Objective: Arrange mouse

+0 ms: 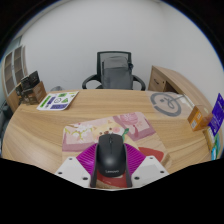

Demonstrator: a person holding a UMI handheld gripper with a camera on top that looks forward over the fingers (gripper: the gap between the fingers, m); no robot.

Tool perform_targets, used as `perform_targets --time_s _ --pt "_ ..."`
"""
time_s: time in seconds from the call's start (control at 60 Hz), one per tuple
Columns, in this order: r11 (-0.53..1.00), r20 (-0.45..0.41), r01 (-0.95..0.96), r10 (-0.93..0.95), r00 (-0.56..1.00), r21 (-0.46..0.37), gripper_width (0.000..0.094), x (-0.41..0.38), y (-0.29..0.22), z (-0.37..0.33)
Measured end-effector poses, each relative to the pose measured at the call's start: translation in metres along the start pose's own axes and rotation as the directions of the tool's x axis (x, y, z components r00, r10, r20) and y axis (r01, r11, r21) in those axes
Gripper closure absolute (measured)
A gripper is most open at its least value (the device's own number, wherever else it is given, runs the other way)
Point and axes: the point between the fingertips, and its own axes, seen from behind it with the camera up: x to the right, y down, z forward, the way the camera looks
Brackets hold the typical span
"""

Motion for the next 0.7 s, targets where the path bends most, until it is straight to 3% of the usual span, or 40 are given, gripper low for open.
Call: perform_targets --time_s 0.1,0.117,0.15,0.2,0.267,0.45,0.7 --pt "1.000 -0.017 0.018 -0.018 1.000 0.011 0.0389 0.002 0.000 0.000" --pt "1.000 -0.024 0.018 -0.017 1.000 0.011 0.0314 0.003 0.000 -0.001" --pt "1.000 -0.040 0.019 -0.019 0.999 0.004 0.0068 0.006 0.000 -0.004" --pt "1.000 -0.062 0.024 -0.023 0.998 0.012 0.0109 0.012 -0.006 -0.014" --pt "1.000 -0.062 0.022 -0.021 0.998 0.019 0.0057 0.014 -0.014 -0.039" --pt "1.000 -0.029 -0.011 0.012 1.000 0.027 0.0069 0.012 -0.018 -0.163" --pt "0.999 -0.036 -0.007 0.009 0.999 0.040 0.0069 0.006 0.036 -0.324"
